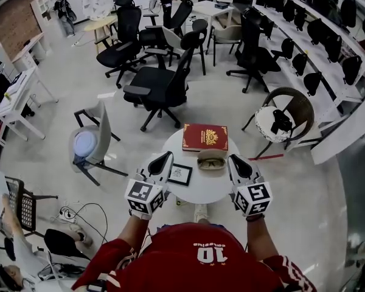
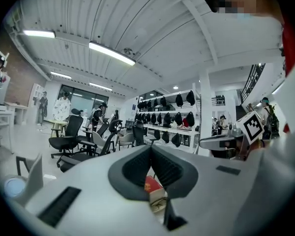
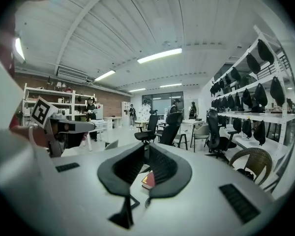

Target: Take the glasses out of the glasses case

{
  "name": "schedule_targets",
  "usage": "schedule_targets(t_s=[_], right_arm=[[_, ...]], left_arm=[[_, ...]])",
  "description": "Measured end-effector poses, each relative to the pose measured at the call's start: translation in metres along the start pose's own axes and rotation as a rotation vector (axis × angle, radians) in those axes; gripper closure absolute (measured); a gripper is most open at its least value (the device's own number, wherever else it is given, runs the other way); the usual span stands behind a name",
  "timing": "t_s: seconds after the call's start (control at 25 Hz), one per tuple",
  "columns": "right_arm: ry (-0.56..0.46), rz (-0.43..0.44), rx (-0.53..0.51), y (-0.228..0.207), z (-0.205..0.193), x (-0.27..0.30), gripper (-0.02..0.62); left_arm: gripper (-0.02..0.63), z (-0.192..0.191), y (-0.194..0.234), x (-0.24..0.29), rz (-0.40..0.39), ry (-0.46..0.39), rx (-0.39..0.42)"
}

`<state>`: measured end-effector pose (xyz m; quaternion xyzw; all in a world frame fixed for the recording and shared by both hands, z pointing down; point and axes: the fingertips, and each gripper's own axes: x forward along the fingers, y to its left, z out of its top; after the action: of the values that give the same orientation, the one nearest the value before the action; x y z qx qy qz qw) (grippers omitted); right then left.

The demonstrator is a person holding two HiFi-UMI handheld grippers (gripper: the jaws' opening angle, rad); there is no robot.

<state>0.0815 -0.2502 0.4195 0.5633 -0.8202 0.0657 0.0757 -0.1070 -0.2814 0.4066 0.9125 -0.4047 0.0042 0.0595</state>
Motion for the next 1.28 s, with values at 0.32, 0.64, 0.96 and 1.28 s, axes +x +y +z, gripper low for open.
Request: schedule_targets(t_s=[0.32, 0.64, 0.96, 1.28], right_arm=[[0.024, 0.030, -0.011, -0.001, -0.011, 0.012, 0.517], [0.040, 0.035, -0.007, -0.004, -0.020, 0.023, 0.499], [0.085, 0.038, -0.019, -0.023, -0.039, 0.035, 0.499], [0.145, 0.058, -0.037, -0.041, -0.067, 0.052, 0.499]], left_arm=[[0.597, -0.005, 0.003, 0.005, -0.002, 0.007, 0.013], [0.597, -0.006, -0.001, 0.014, -0.017, 0.012, 0.004], [0.597, -0.013, 0.000, 0.031, -0.026, 0.024, 0.004], [0.597, -0.025, -0.002, 0.052, -0.038, 0.047, -0.002]])
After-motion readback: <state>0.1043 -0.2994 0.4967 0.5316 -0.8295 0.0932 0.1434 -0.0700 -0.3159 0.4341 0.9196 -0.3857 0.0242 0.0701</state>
